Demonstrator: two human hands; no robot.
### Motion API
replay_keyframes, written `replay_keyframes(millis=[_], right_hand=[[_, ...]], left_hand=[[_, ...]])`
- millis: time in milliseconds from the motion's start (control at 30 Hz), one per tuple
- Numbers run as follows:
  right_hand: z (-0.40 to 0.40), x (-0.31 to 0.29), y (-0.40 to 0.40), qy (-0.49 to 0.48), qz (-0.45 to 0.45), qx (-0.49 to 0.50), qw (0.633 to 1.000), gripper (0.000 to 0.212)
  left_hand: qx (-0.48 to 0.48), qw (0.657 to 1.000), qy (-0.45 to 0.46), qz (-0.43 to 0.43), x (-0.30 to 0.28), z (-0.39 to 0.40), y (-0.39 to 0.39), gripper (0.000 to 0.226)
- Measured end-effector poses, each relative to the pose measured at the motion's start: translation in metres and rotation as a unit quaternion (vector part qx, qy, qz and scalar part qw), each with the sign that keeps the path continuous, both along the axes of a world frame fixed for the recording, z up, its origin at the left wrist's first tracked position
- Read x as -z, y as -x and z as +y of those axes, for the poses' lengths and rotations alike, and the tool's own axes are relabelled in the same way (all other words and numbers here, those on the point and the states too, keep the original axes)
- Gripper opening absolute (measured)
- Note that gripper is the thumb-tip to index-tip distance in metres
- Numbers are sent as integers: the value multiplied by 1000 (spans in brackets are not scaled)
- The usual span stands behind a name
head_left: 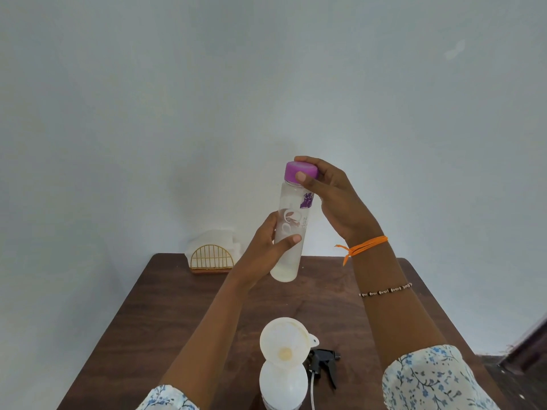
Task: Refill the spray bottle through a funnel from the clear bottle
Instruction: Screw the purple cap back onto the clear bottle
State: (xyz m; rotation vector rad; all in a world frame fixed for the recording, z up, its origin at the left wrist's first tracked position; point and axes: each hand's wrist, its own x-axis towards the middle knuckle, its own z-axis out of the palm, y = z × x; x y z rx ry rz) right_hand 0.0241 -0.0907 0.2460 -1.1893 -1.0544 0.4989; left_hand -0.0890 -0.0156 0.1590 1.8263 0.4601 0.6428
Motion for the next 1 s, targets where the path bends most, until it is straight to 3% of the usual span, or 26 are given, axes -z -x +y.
replay_keyframes(millis=[200,567,767,867,1000], right_hand=[[5,6,3,5,-36,71,997,30],[12,17,7,2,-11,178,984,34],[8,16,-6,68,-22,146,987,36],[8,23,-9,126,-69,105,984,42],[19,43,-8,158,-98,120,975,48]], left_hand=[[-64,997,-39,-19,2,-8,-11,45],[-128,987,-93,1,8,-14,-19,62],[-98,992,-74,20,13,-9,-17,58],[-89,995,-43,32,19,-3,-16,55],[-65,995,0,76,34,9,-15,54]])
